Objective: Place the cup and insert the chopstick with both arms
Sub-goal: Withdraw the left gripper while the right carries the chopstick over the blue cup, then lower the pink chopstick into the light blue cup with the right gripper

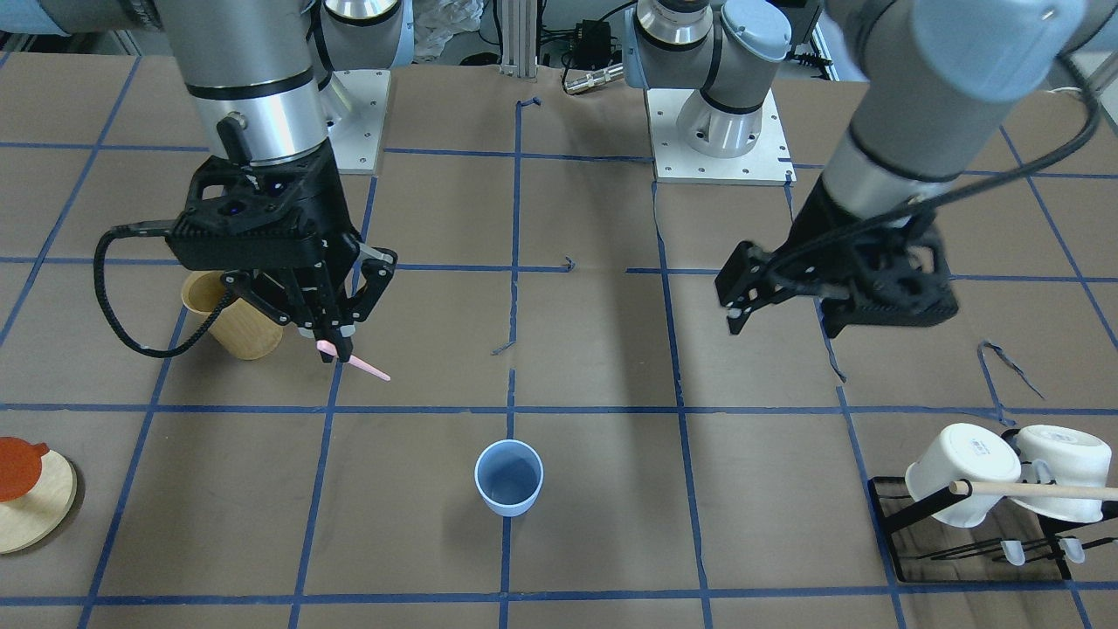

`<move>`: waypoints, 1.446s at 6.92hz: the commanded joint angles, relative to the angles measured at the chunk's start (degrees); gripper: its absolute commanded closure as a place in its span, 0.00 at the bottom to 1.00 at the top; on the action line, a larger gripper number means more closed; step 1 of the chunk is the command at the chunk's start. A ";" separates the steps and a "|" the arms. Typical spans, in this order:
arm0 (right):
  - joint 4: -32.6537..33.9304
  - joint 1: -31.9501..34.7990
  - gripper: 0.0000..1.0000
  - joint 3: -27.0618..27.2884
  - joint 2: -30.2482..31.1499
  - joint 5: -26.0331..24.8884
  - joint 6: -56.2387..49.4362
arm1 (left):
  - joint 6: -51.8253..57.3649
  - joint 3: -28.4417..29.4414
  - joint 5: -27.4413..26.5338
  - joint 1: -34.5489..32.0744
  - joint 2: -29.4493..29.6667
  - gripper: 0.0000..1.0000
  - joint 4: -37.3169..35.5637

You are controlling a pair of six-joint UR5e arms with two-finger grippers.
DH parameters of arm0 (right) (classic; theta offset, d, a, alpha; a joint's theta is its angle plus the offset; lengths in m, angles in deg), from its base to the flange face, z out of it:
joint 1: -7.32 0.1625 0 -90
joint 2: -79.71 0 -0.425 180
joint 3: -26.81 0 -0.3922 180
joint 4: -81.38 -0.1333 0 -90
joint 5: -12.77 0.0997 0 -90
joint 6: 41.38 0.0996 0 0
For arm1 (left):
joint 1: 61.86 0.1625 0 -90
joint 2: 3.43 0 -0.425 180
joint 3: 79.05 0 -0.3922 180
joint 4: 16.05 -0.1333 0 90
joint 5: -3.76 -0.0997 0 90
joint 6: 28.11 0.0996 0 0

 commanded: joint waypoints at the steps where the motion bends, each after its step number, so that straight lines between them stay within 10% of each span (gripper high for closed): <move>1: 7.27 5.53 1.00 -0.13 -1.75 0.13 1.42 | -1.74 0.57 -0.35 2.26 -2.95 0.00 6.68; 10: 22.23 8.72 1.00 0.22 -10.90 -0.66 1.51 | -3.26 -3.65 -2.20 0.15 -2.86 0.00 -3.25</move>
